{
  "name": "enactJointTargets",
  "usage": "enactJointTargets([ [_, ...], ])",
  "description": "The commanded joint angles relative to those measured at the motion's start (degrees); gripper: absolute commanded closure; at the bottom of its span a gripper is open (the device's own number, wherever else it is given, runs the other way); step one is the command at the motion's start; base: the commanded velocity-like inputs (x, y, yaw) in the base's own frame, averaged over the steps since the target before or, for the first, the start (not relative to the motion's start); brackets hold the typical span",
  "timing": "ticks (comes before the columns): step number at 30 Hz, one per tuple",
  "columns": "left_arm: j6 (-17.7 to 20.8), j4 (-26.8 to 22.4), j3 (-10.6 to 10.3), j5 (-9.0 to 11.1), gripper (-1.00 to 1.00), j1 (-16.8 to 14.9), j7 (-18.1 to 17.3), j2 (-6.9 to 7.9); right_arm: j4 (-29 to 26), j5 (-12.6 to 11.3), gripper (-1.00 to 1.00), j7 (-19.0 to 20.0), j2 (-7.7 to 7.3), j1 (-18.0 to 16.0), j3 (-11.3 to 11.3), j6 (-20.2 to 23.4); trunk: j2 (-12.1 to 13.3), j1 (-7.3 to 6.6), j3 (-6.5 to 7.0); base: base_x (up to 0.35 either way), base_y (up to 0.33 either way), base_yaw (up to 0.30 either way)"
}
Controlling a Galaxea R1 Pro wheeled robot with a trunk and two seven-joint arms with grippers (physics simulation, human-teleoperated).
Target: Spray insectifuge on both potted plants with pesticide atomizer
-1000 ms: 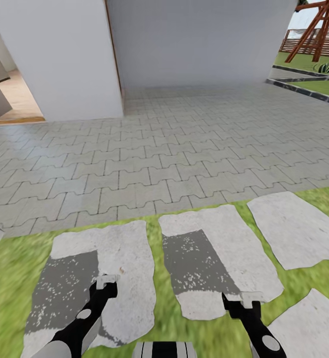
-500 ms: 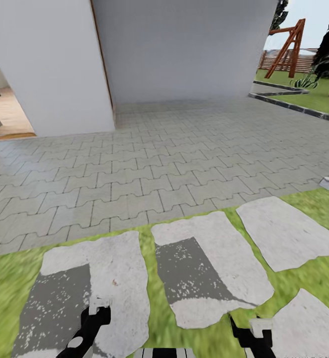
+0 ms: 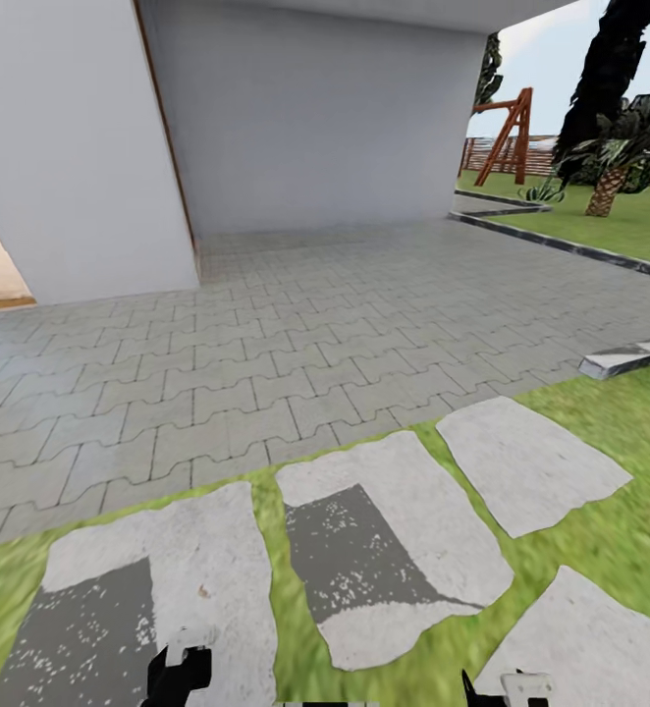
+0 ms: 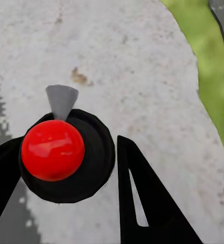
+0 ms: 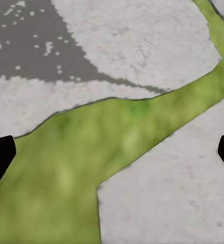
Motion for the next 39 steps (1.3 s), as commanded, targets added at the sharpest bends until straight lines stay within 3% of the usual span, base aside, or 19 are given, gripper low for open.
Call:
enactJointTargets([
  [1, -0.2, 0.0, 0.0, 0.3, 1.0, 0.0, 0.1, 0.09, 0.1, 0.0, -1.0, 0.0, 0.03, 0.0, -0.1, -0.2, 0.0, -0.04, 0.21, 0.0, 0.0, -0.072],
  [6, -0.2, 0.1, 0.1, 0.2, 1.0, 0.0, 0.3, 0.28, 0.3, 0.0, -1.0, -0.1, 0.08, 0.0, -0.1, -0.2, 0.1, -0.16, 1.36, 0.0, 0.0, -0.023],
  [20, -0.2, 0.1, 0.2, 0.2, 1.0, 0.0, 0.4, 0.39, 2.0, -0.1, -1.0, 0.0, 0.5, 0.0, -0.1, -0.2, 5.7, -3.24, 3.88, 0.0, 0.0, -0.002],
  [27, -0.2, 0.1, 0.2, 0.2, 1.0, 0.0, 0.5, 0.45, 2.3, -0.1, -1.0, 0.0, 0.5, 0.0, -0.1, -0.2, 8.5, -4.78, 5.21, 0.0, 0.0, -0.216],
  [39, -0.2, 0.1, 0.1, 0.2, 1.0, 0.0, 0.5, 0.39, 2.3, -0.1, -1.0, 0.0, 0.5, 0.0, -0.1, -0.2, 8.5, -4.78, 5.45, 0.0, 0.0, -0.262],
])
